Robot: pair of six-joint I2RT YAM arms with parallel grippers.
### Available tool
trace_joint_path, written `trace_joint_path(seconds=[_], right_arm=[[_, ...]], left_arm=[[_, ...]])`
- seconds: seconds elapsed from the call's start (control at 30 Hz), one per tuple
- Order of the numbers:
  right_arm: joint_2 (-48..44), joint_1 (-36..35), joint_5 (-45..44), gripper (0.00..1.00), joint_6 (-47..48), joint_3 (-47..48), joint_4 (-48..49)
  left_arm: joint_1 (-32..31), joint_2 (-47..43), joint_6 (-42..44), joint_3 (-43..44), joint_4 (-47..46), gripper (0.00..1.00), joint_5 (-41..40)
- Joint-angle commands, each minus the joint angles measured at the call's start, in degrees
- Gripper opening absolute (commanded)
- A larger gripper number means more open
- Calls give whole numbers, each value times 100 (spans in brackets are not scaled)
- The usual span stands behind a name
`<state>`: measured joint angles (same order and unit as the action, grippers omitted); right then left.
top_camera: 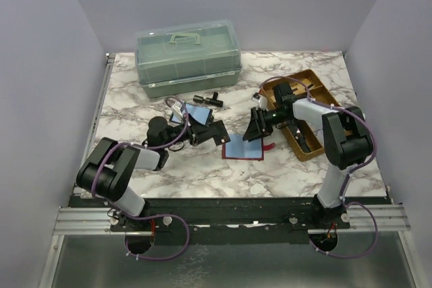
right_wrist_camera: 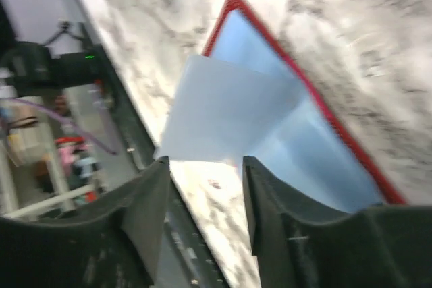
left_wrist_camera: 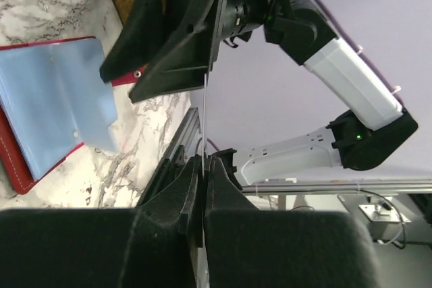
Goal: Take the credit cards out of the card holder
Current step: Place the credit card in the storage box.
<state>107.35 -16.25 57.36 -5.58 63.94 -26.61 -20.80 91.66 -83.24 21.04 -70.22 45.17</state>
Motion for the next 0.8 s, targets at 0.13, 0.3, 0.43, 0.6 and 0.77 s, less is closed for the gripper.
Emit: trace_joint_path(seconds=[0.13, 0.3, 0.43, 0.6, 0.77], right_arm=[[-869, 189, -1970, 67, 1741, 737, -1068], [-1180, 294, 809, 73, 2868, 703, -1824], [-1297, 285, 1817, 79, 3216, 821, -2218], [-1374, 273, 2407, 80, 2598, 623, -1561], [-1212, 232, 2827, 77, 1805, 503, -977]], left_arm=[[-23, -1328, 2025, 786, 3542, 0, -85], [-384, -1623, 2677, 1192, 4215, 0, -200], [-845, -1713, 3273, 1458, 4402, 0, -720], [-1242, -1630, 3568, 1795, 4370, 0, -1228], [-1420, -1533, 3494, 2011, 4127, 0, -1365]])
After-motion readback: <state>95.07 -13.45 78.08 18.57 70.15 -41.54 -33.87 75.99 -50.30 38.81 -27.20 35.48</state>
